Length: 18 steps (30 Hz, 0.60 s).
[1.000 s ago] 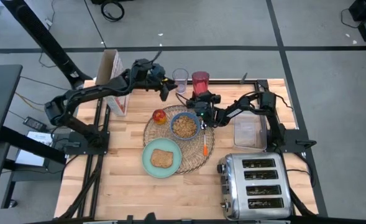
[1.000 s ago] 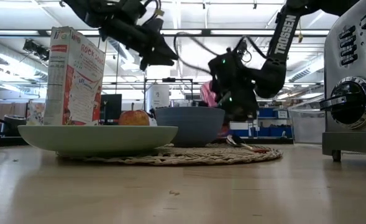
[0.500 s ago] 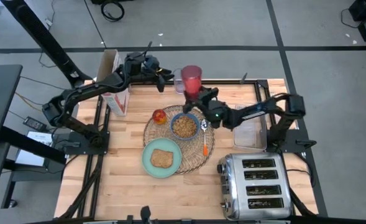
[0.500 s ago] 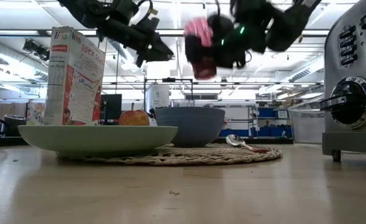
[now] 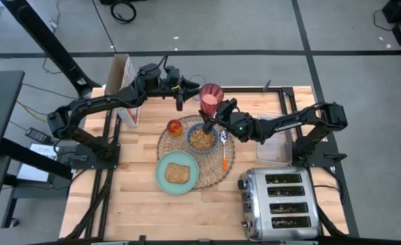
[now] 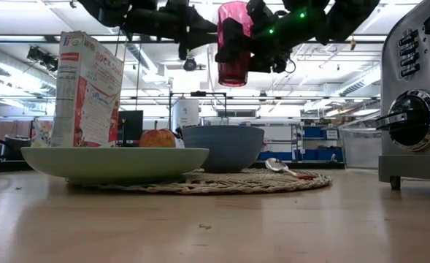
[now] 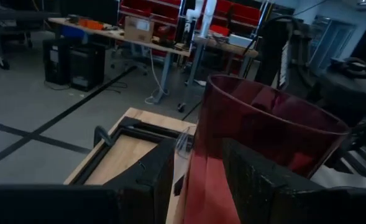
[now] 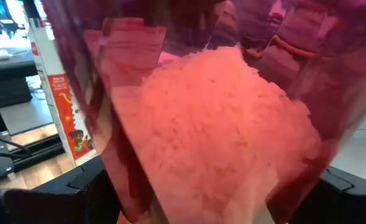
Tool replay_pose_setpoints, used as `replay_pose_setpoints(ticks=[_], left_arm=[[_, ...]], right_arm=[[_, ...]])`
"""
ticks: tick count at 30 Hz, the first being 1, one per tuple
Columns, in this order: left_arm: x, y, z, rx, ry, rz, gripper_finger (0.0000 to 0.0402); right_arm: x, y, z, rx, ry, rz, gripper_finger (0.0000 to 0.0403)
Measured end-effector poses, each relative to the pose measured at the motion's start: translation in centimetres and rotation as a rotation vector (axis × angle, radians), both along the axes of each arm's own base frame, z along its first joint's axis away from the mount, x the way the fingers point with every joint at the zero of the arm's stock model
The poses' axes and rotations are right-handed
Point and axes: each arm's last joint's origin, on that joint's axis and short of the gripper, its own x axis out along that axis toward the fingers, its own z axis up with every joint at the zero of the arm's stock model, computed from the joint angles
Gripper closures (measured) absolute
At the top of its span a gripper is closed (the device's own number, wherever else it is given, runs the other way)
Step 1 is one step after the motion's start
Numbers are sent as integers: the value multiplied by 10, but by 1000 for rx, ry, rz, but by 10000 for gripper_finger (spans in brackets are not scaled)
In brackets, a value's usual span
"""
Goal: Arrange a breakfast setting
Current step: Put the cup with rice on the table
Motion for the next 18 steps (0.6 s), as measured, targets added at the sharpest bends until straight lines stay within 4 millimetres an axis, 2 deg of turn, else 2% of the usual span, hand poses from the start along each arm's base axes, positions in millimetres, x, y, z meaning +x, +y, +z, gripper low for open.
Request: replay_pose_setpoints(ticks=[9,13,18], left_arm=[[1,-3,-2,-10,20,-9,258],[-22,7,7,-11,63,35,258],[-60,13,19,-12,155,130,258]], right_arm=[[-1,-2,1,34,-41,-27,64],[-5,-11,-4,71,-23,-144,64],[-9,-31,-25,125,86,-246,64]])
